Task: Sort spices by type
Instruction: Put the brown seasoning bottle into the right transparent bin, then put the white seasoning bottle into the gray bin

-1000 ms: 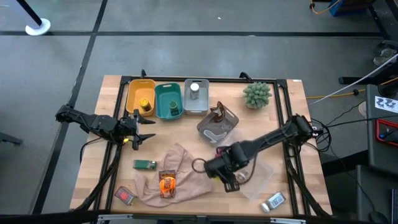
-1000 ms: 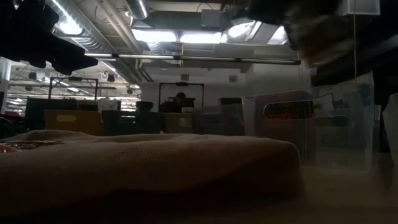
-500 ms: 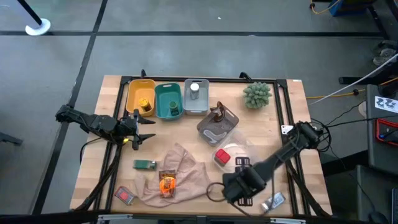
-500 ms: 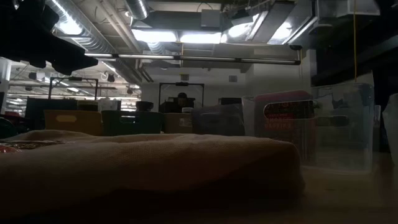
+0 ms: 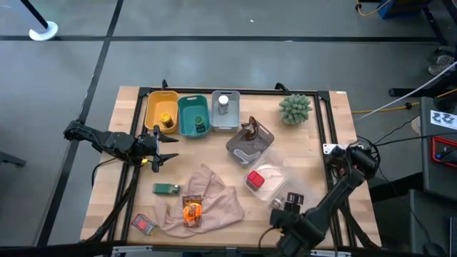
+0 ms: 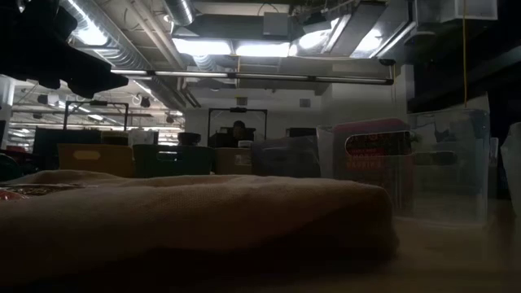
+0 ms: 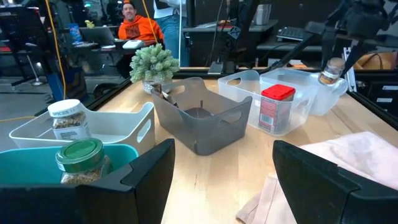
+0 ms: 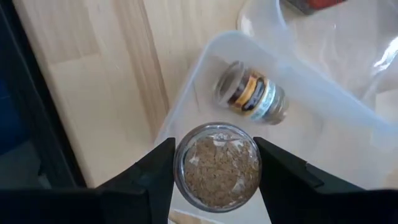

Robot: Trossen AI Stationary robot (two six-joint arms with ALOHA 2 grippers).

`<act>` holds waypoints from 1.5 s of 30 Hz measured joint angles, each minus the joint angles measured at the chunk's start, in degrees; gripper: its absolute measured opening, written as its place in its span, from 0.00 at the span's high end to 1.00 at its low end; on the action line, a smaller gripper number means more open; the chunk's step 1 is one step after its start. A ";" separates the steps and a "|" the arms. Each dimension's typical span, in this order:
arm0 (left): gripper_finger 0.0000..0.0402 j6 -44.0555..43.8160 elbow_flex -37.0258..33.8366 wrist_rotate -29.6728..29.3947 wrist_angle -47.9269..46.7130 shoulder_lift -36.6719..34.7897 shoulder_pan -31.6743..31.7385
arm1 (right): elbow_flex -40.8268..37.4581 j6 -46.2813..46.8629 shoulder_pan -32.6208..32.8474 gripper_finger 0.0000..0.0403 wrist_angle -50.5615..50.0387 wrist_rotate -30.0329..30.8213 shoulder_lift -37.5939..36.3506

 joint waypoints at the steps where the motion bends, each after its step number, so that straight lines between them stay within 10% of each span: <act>1: 0.36 -0.02 0.00 -0.02 0.00 -0.01 0.01 | -0.84 1.06 0.55 0.52 0.76 0.66 0.00; 23: 0.36 -0.01 0.00 0.00 0.02 0.00 0.00 | -11.78 3.99 2.47 0.51 11.53 6.53 0.00; 45: 0.36 -0.02 0.00 0.00 0.02 0.00 0.01 | -6.22 3.81 2.44 0.36 2.49 6.96 -2.76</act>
